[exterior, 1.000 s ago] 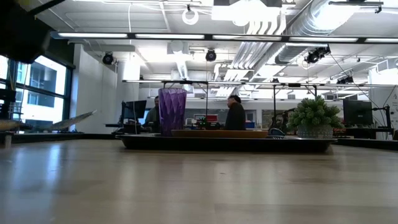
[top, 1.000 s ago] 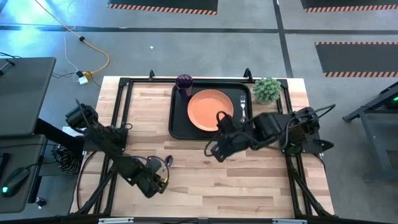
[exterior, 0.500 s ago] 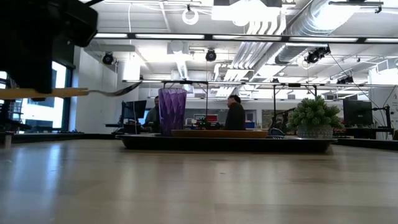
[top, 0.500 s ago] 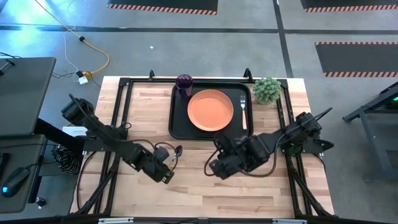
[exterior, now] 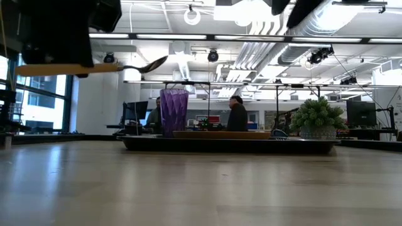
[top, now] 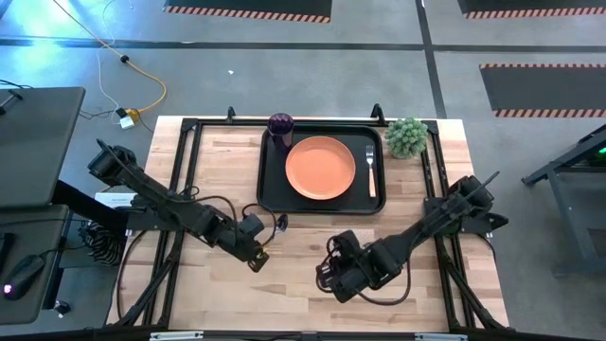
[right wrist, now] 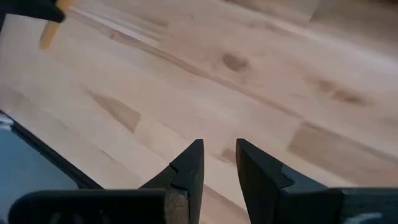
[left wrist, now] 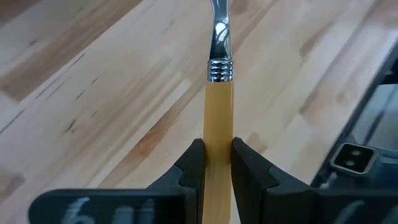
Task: Pick and place plate/cup/fork/spoon on tray
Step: Put the yellow spoon on the black tray
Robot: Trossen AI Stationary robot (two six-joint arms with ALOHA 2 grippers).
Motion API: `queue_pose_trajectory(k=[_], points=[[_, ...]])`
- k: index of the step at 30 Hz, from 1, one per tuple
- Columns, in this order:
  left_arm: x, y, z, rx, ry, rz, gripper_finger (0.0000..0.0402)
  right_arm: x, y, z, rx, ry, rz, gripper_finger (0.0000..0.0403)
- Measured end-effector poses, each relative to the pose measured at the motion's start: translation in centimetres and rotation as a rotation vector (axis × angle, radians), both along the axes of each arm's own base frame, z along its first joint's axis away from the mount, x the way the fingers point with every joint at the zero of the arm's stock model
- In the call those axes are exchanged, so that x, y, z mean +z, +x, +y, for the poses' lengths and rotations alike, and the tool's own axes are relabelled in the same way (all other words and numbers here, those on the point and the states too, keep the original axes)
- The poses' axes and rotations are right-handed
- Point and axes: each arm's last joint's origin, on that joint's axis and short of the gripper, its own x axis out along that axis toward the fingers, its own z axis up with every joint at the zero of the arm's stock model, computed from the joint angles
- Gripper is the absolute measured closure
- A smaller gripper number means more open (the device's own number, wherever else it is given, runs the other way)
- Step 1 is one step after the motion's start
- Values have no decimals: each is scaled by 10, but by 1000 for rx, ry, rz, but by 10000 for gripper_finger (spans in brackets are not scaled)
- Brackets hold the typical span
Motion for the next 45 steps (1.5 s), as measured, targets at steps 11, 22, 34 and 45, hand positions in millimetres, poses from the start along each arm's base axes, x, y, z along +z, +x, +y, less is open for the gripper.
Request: queue_pose_trajectory(k=[11, 22, 34, 45], points=[[7, 7, 12, -35, 8, -52, 360, -44, 15, 4, -125, 57, -301, 318], [9, 16, 25, 3, 10, -89, 360, -36, 39, -26, -137, -32, -397, 318], [10, 21, 34, 28, 11, -108, 360, 50, -2, -86, -56, -272, -421, 318], [12, 25, 41, 58, 4, -129, 360, 94, -80, -118, -89, -505, -304, 318]])
